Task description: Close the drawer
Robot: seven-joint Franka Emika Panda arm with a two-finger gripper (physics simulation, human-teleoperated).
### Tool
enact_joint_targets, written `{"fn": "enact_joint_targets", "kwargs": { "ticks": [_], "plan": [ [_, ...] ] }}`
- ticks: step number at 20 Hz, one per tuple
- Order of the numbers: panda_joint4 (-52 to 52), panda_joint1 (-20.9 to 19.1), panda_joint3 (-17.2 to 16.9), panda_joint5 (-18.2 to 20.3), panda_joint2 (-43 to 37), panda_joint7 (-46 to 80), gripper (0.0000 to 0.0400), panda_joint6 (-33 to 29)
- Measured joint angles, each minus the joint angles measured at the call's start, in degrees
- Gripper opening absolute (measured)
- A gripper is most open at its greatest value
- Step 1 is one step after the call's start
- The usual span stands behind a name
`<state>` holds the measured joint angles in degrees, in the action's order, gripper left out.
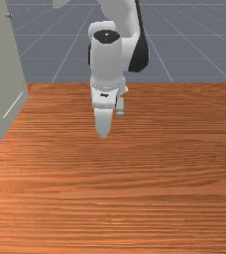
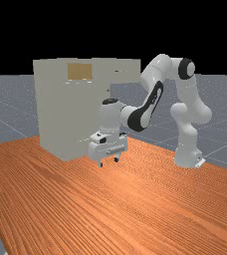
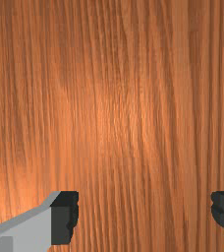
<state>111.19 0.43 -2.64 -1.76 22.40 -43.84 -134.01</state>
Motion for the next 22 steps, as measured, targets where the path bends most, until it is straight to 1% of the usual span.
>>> {"fn": "enact_joint_targets", "kwargs": {
  "ticks": [1,2,3,4,5,6,7,8,9,10,12,13,14,15,16,17,18,19,20,21,22],
  "plan": [
    [0.0,0.0,0.0,0.0,0.0,0.0,0.0243,0.0],
    [0.0,0.0,0.0,0.0,0.0,0.0,0.0148,0.0],
    [0.0,0.0,0.0,0.0,0.0,0.0,0.009,0.0],
    [0.0,0.0,0.0,0.0,0.0,0.0,0.0054,0.0],
    [0.0,0.0,0.0,0.0,0.0,0.0,0.0033,0.0],
    [1.4,0.0,0.0,0.0,-1.3,0.0,0.002,-1.3],
    [1.2,0.0,0.0,-0.1,-2.4,0.0,0.0012,-0.2],
    [3.9,0.1,-0.1,-0.2,-6.1,0.2,0.0007,-2.9],
    [4.7,0.1,-0.1,-0.3,-10.3,0.2,0.0005,-3.4],
    [2.0,0.1,-0.1,-0.3,-13.2,0.1,0.0003,1.5],
    [-4.9,0.2,-0.1,-0.2,-16.4,-0.2,0.0001,10.3],
    [-9.4,-0.6,-0.3,7.1,-16.2,-5.1,0.0001,23.3],
    [-4.3,-0.2,-0.8,7.1,-20.5,-5.2,0.0,22.3],
    [2.1,0.2,-1.7,8.2,-25.9,-6.2,0.0,21.9],
    [8.1,0.5,-2.2,7.6,-31.7,-6.0,0.0,21.5],
    [8.2,-0.2,-0.4,0.7,-33.7,-1.6,0.0,28.9],
    [11.3,-0.3,-0.5,0.7,-36.0,-1.6,0.0,24.6],
    [15.1,0.1,-2.4,0.8,-37.2,-9.8,0.0,18.7],
    [13.3,-0.1,-5.8,0.9,-35.7,-21.8,0.0,19.2],
    [7.2,-0.2,-11.2,2.8,-30.8,-43.7,0.0,21.3],
    [-1.4,-4.6,-14.3,5.4,-23.7,-57.1,0.0,24.0]
  ]
}}
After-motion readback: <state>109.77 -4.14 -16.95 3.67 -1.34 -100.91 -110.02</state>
